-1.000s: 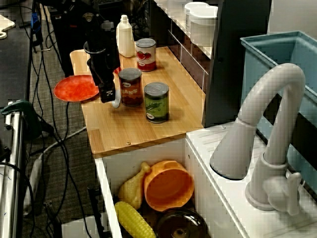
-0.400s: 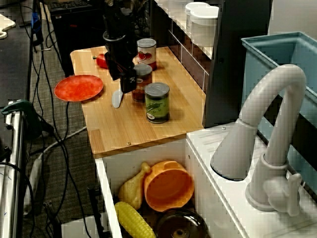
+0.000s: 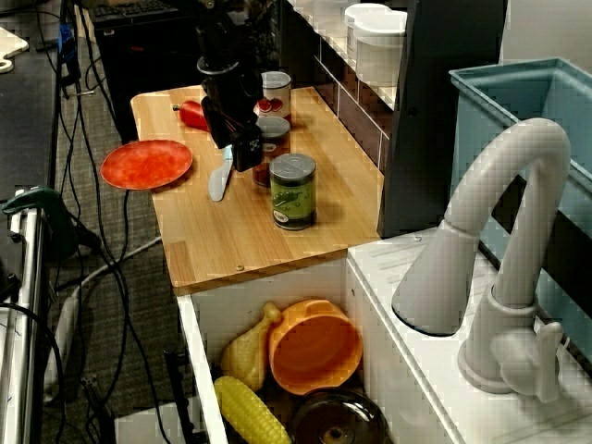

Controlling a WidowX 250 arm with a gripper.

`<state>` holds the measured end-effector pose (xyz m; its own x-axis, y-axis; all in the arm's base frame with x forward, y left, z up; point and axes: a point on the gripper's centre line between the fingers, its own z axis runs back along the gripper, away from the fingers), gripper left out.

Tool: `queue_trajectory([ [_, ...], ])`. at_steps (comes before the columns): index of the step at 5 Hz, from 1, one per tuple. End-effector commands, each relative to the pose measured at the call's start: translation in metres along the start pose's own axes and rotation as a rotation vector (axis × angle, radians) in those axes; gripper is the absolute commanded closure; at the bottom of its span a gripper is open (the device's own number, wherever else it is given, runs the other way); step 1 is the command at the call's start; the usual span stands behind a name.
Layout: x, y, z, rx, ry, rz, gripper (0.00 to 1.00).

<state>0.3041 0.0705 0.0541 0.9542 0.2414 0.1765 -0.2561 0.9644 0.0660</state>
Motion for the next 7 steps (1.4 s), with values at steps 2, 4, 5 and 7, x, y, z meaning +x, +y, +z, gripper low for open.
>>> queue_trajectory([
  [2,0.030,0.010,0.006,-0.061,-0.097,0.031,0.00],
  [4,0.046,0.013,0.004,-0.073,-0.109,0.054,0.00],
  [5,0.052,0.017,0.001,-0.066,-0.111,0.067,0.00],
  [7,0.062,0.022,0.001,-0.068,-0.125,0.081,0.00],
])
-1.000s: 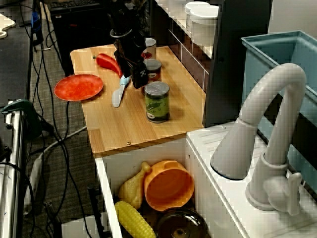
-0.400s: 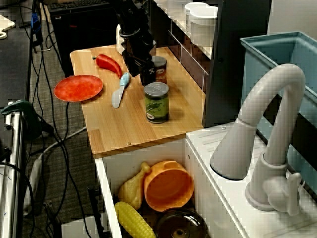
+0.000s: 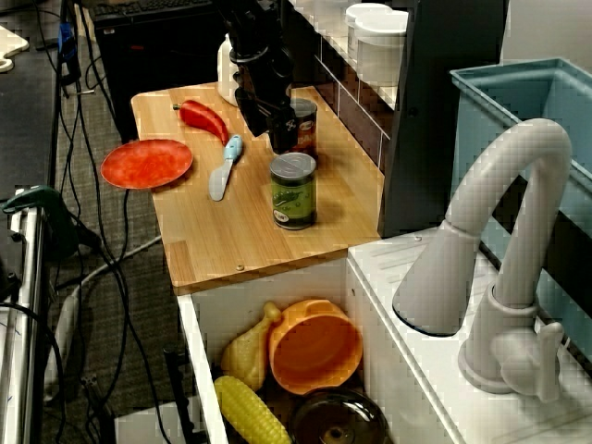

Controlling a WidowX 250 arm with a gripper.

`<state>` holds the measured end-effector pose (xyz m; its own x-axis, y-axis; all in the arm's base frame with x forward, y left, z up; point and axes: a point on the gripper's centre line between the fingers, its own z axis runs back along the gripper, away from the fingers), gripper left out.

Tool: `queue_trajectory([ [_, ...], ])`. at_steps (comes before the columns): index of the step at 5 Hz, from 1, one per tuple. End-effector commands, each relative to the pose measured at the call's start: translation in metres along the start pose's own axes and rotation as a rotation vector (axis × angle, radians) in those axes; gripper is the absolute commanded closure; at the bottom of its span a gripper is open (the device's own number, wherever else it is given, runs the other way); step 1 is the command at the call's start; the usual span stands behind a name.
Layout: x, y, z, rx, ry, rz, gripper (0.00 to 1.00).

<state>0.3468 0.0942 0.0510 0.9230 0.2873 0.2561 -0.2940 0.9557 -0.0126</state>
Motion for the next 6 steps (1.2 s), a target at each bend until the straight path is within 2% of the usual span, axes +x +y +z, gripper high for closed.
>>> queue_trajectory([
  [1,0.020,0.010,0.013,0.005,-0.049,0.025,0.00],
  [3,0.023,0.015,0.017,0.011,-0.060,0.026,0.00],
  [4,0.021,0.015,0.026,0.019,-0.042,0.009,0.00],
  [5,0.008,0.011,0.044,0.029,0.006,-0.032,0.00],
  [6,0.008,0.011,0.044,0.029,0.006,-0.032,0.00],
])
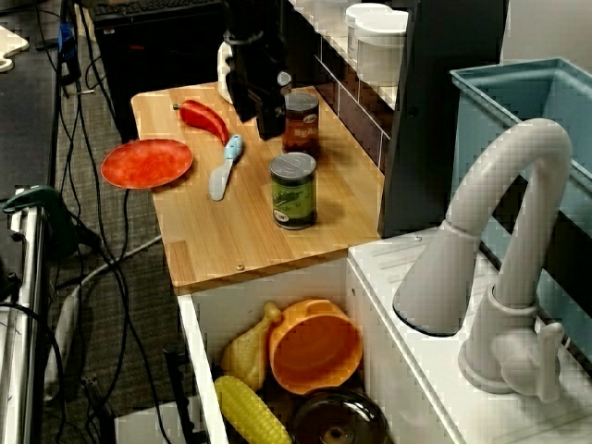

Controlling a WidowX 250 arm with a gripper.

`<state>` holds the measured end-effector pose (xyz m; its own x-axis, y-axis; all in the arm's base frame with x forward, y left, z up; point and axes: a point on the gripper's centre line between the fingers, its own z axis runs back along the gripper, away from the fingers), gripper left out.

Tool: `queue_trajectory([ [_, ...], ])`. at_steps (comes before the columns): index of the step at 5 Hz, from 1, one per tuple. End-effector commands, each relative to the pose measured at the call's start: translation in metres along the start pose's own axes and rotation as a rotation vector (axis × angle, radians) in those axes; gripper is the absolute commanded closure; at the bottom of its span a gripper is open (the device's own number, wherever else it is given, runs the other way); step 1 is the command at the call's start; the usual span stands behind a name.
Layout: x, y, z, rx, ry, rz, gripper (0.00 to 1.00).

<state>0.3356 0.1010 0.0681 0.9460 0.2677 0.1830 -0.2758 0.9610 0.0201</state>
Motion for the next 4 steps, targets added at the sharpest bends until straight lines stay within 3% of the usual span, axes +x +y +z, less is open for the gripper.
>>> queue_trajectory([
  [1,0.010,0.002,0.026,0.002,-0.069,-0.005,0.00],
  [2,0.010,0.002,0.026,0.002,-0.069,-0.005,0.00],
  [3,0.007,-0.005,0.022,-0.002,-0.082,-0.113,0.00],
  [4,0.012,-0.013,0.022,-0.008,-0.084,-0.149,0.00],
])
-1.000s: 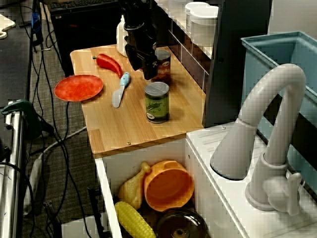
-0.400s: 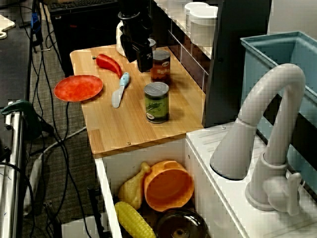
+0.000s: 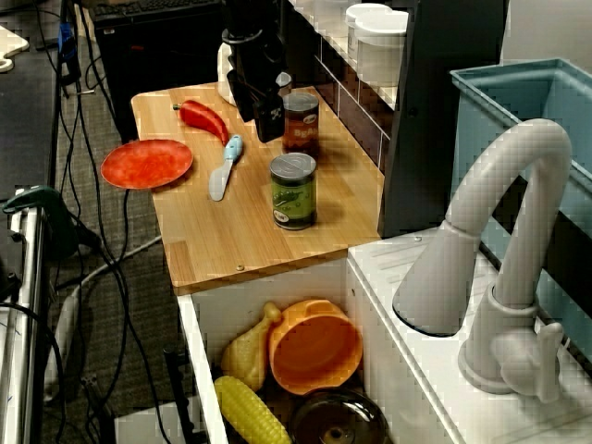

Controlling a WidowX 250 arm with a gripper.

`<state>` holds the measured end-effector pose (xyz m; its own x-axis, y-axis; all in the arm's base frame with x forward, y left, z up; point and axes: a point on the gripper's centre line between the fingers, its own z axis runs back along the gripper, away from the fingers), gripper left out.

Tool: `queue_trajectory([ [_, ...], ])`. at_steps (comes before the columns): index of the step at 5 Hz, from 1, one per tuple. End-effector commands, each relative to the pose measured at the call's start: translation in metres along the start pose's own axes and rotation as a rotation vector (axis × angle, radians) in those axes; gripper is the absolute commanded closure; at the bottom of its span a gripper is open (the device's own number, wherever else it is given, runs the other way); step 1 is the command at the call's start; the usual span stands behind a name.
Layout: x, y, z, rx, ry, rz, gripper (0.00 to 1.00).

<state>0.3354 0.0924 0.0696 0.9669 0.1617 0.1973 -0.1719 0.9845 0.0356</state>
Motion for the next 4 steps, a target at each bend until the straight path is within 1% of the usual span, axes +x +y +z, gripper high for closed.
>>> queue_trajectory([
  [1,0.022,-0.009,0.024,-0.006,-0.061,-0.066,0.00],
  [3,0.022,-0.022,0.026,-0.024,-0.074,-0.073,0.00],
  [4,0.021,-0.027,0.020,-0.015,-0.077,-0.092,0.00],
])
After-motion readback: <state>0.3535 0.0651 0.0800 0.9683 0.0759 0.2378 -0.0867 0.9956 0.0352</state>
